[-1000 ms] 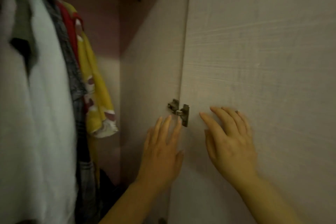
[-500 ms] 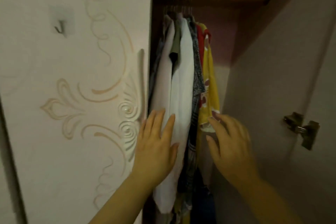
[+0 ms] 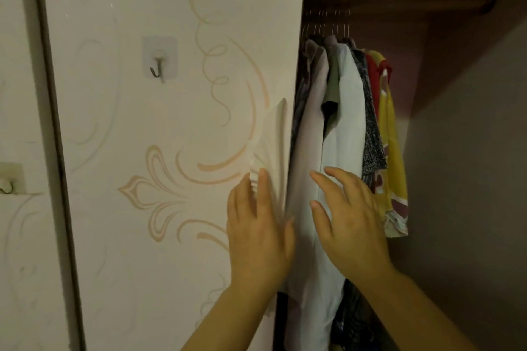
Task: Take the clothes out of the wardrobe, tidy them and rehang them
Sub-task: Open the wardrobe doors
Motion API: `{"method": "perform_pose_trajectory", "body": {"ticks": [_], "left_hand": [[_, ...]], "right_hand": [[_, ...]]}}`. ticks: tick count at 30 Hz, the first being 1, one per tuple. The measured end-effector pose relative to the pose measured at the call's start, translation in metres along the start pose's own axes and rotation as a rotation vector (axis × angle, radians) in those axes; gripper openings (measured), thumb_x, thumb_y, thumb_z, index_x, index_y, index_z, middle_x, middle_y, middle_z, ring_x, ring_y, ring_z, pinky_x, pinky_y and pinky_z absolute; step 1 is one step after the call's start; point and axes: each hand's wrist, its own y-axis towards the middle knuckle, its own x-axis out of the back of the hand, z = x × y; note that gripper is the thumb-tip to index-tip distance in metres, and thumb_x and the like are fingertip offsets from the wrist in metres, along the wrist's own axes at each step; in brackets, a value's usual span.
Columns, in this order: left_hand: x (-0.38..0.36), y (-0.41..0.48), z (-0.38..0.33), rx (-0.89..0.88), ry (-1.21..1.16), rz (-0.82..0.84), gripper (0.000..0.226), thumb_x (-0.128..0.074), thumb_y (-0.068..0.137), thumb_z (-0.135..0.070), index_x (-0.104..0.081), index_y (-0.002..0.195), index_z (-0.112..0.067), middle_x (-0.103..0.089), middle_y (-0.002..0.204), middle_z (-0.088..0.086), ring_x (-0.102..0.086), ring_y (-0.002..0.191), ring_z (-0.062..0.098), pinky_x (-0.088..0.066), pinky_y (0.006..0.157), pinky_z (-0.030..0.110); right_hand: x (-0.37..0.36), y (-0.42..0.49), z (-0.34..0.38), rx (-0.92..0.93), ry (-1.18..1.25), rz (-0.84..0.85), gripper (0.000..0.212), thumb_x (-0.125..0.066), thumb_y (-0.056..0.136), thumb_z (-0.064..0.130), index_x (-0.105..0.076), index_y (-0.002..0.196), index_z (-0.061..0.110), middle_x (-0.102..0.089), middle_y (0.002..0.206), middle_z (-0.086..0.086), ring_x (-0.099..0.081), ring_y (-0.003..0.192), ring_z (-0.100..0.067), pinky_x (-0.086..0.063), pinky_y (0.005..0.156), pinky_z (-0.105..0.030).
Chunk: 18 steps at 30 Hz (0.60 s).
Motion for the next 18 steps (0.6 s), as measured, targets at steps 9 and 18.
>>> {"method": "perform_pose_trajectory", "body": {"ticks": [9, 18], "left_hand": [[0.018, 0.000, 0.002, -0.004, -0.128, 0.009, 0.094, -0.073, 0.075, -0.022, -0.007, 0.143, -0.029, -0.033, 0.139, 0.018, -0.026, 0.124, 0.022, -0.024, 0.099, 0.032], [0.072, -0.023, 0.006, -0.027, -0.089, -0.029, 0.089, -0.072, 0.076, -0.037, -0.009, 0.139, -0.042, -0.024, 0.140, -0.008, -0.019, 0.125, -0.008, -0.018, 0.098, 0.002]], "right_hand": [[-0.013, 0.020, 0.007, -0.023, 0.144, -0.026, 0.047, -0.038, 0.094, 0.031, -0.048, 0.134, 0.009, -0.054, 0.127, -0.013, -0.050, 0.117, -0.027, -0.041, 0.098, -0.042], [-0.018, 0.038, 0.024, 0.096, 0.485, 0.074, 0.059, -0.035, 0.091, 0.052, -0.007, 0.140, 0.034, -0.021, 0.148, 0.006, -0.022, 0.137, -0.014, -0.022, 0.111, -0.035]]}}
